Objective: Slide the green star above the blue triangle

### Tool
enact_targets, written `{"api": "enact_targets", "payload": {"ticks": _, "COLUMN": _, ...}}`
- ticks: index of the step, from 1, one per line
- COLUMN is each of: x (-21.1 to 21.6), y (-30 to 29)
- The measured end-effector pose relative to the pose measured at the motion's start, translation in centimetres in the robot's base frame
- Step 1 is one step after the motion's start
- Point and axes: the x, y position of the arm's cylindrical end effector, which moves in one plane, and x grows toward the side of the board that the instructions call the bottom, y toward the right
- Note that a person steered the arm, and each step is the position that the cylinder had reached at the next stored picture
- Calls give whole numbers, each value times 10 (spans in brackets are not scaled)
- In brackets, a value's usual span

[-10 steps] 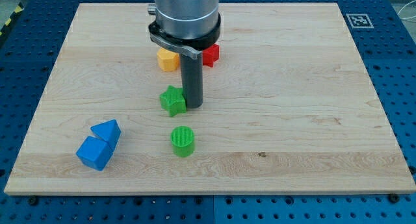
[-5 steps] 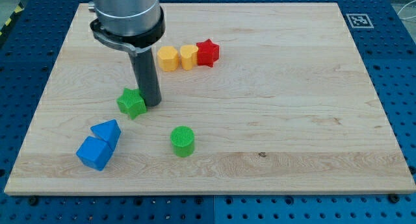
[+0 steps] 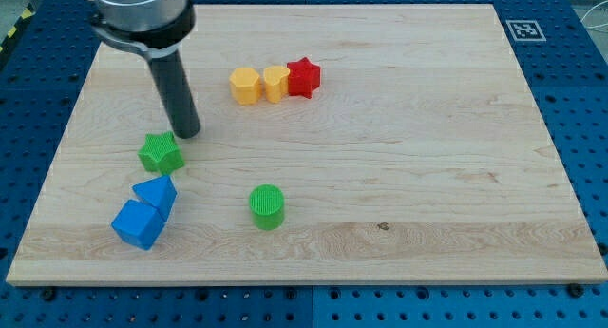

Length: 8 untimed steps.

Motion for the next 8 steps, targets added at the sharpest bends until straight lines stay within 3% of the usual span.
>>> {"api": "enact_targets", "payload": {"ticks": 2, "x": 0, "y": -26}}
{"api": "enact_targets", "payload": {"ticks": 8, "x": 26, "y": -3}}
